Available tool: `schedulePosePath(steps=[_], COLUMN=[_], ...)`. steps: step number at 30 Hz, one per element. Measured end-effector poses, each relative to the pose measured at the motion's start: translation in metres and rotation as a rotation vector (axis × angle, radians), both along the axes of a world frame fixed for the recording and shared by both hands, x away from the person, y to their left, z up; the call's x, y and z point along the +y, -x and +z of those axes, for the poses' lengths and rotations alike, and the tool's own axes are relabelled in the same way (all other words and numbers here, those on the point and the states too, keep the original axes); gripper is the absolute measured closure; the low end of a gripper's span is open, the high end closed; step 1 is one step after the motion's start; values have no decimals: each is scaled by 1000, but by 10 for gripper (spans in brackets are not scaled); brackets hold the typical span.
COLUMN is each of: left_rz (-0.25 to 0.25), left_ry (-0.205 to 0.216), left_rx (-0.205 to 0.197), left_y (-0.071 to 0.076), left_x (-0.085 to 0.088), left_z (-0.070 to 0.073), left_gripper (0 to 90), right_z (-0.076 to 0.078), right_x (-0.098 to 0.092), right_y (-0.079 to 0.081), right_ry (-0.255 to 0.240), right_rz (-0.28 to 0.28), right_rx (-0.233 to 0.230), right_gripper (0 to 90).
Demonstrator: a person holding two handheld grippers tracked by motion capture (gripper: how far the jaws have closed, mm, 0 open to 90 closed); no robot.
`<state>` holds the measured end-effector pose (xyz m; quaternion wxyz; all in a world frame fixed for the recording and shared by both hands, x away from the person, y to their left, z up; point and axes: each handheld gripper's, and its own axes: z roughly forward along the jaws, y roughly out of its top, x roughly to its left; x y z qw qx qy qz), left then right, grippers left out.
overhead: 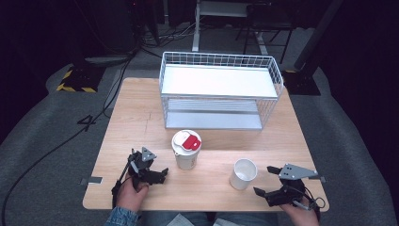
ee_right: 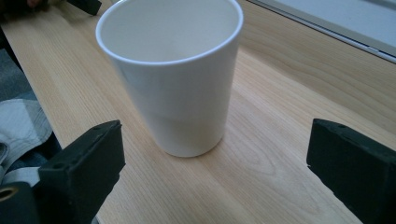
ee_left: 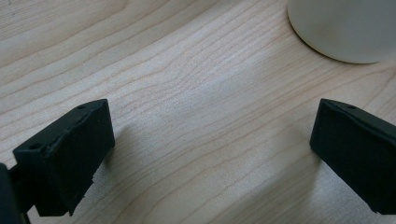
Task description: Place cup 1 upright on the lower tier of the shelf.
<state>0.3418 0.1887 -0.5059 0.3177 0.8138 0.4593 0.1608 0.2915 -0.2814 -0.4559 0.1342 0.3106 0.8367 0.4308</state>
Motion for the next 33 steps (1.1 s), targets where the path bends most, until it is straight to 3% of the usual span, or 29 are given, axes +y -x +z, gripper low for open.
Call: schedulePosePath(steps=[5,12,33], left_rz=[-1,0,-1], left_ry=[-1,0,-1], left_rx=[0,0,0], left_y=[0,0,0], left_x=[0,0,0], left_z=[0,0,0], left_gripper=[3,3,3], right_z=[-10,-23,-39], right_x=[13,27,49], right_y=[-2,-8,-20], right_ry=[29,28,18], right_rz=[15,38,58], right_rx=[-9,-2,19], right_gripper=[24,7,31])
